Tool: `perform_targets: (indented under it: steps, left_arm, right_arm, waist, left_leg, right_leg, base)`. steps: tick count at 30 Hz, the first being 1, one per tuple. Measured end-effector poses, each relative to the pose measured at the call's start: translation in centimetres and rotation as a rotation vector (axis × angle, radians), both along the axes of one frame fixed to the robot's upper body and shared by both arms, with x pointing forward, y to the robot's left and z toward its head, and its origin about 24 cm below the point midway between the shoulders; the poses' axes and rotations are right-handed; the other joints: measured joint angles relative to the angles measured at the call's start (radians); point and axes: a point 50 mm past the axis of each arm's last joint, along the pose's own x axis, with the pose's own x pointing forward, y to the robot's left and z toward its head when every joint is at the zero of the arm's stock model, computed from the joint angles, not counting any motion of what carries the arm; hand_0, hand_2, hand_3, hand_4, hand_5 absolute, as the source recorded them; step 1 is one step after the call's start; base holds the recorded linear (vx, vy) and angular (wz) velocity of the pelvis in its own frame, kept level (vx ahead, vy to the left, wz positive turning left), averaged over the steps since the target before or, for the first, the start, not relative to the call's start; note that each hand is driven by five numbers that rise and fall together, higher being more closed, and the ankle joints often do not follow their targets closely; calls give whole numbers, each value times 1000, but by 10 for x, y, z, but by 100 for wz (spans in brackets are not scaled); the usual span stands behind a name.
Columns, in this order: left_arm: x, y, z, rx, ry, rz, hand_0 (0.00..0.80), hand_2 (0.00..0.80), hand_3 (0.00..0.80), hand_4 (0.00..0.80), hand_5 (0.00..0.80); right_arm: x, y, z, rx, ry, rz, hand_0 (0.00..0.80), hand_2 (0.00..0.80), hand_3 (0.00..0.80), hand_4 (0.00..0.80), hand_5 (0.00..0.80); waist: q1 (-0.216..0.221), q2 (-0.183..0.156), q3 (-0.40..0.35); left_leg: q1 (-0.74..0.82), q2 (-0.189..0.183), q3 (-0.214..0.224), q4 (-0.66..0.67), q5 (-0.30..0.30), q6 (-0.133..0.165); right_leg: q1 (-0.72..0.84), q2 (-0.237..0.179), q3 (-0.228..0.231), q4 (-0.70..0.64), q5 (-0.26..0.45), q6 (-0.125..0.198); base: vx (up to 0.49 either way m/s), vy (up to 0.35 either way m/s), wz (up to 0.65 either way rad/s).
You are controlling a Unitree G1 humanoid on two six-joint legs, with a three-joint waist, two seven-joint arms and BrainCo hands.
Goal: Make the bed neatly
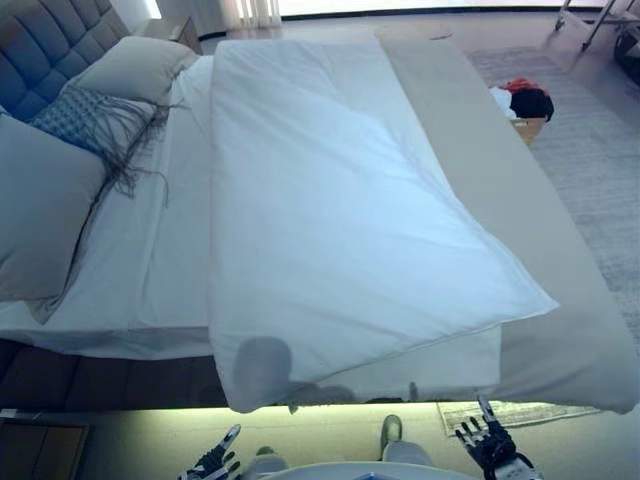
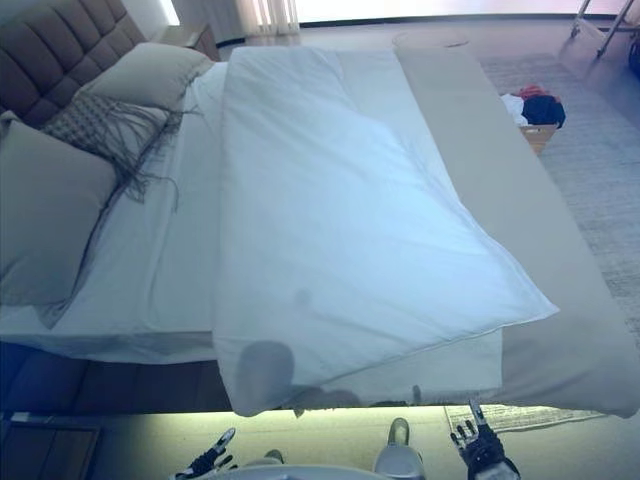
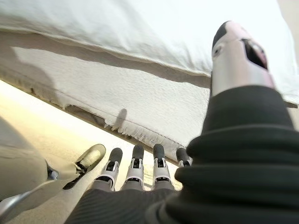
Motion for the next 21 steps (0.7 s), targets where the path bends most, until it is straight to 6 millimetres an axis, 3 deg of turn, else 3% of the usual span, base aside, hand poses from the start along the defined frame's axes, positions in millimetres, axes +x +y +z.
perform_targets:
  steps: [5,9,12,15,17,21]
  left_arm:
    - [13,9,5,8,-71,-17,0,0,0,0,0]
    - [57,11,18,-16,-256,-9,0,0,0,0,0]
    - [102,3,35,-50,-407,-34,0,0,0,0,0]
    - [142,-9,55,-103,-555,-46,0,0,0,0,0]
    - [160,-16,68,-141,-646,-49,0,0,0,0,0]
    - [175,-30,81,-196,-728,-65,0,0,0,0,0]
  right_arm:
    - [14,-4,4,18,-12,-76,0,0,0,0,0]
    - [52,-21,23,-19,-99,-83,0,0,0,0,0]
    - [104,-43,58,-94,-232,-81,0,0,0,0,0]
    - [143,-60,94,-162,-323,-94,0,0,0,0,0]
    - [163,-71,118,-188,-388,-120,0,0,0,0,0]
    - [186,-81,150,-186,-504,-171,0,0,0,0,0]
  waist:
    - [2,14,49]
    - [5,41,125]
    - [14,57,204]
    - [25,69,286]
    - [27,75,322]
    - [28,96,372]
  left_leg:
    - [-18,-38,-21,16,-8,22]
    - [-130,-60,-48,102,-19,38]
    - [-238,-67,-56,192,-33,45]
    - [-318,-74,-72,265,-43,51]
    - [-387,-78,-80,316,-50,53]
    - [-513,-74,-99,403,-62,49]
  right_leg:
    - [-29,-54,-3,69,-29,25]
    - [-131,-95,-3,149,-39,27]
    - [-230,-114,15,222,-46,17]
    - [-318,-130,32,310,-76,5]
    - [-393,-144,44,380,-97,-3]
    - [-524,-149,67,470,-116,-20]
  base:
    - [-78,-4,11]
    - [-195,-59,16]
    - [-150,-30,5]
    - [-111,-5,5]
    - [-100,-38,14]
    - [-105,-81,4]
